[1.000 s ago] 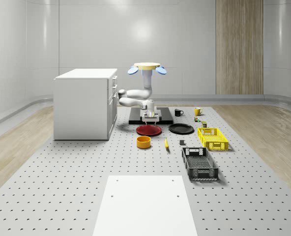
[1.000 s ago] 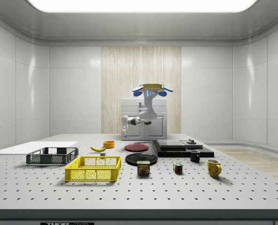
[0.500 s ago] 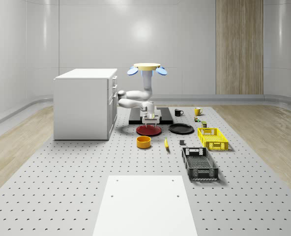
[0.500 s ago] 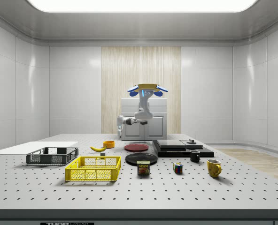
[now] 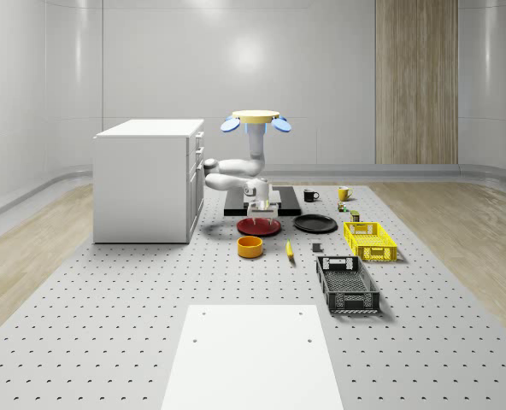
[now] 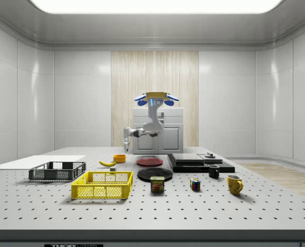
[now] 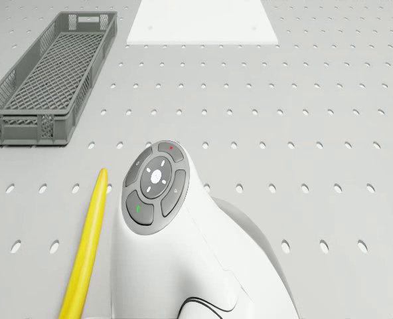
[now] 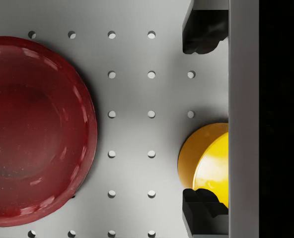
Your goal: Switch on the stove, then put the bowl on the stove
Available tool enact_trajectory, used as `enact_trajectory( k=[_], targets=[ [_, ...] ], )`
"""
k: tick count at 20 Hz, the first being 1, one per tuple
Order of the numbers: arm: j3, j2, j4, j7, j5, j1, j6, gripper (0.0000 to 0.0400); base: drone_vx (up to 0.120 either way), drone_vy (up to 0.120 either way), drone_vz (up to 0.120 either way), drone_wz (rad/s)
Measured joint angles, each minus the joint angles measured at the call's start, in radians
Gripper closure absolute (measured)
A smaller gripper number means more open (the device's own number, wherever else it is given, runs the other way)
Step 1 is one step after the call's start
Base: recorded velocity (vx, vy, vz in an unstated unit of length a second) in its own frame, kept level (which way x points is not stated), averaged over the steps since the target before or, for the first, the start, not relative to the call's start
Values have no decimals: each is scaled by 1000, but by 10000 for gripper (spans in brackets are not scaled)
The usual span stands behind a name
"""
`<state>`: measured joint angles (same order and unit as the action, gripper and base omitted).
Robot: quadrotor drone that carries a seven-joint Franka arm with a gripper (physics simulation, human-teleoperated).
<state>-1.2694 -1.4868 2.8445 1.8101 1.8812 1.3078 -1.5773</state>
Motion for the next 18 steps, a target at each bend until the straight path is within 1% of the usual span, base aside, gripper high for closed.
enact_trajectory(
  k=[13, 18],
  targets=[
    [0, -4, 0, 1, -1, 1, -3, 0, 120, 0, 0, 0],
    [42, -6, -12, 0, 38, 7, -22, 0, 0, 0, 0, 0]
  ],
)
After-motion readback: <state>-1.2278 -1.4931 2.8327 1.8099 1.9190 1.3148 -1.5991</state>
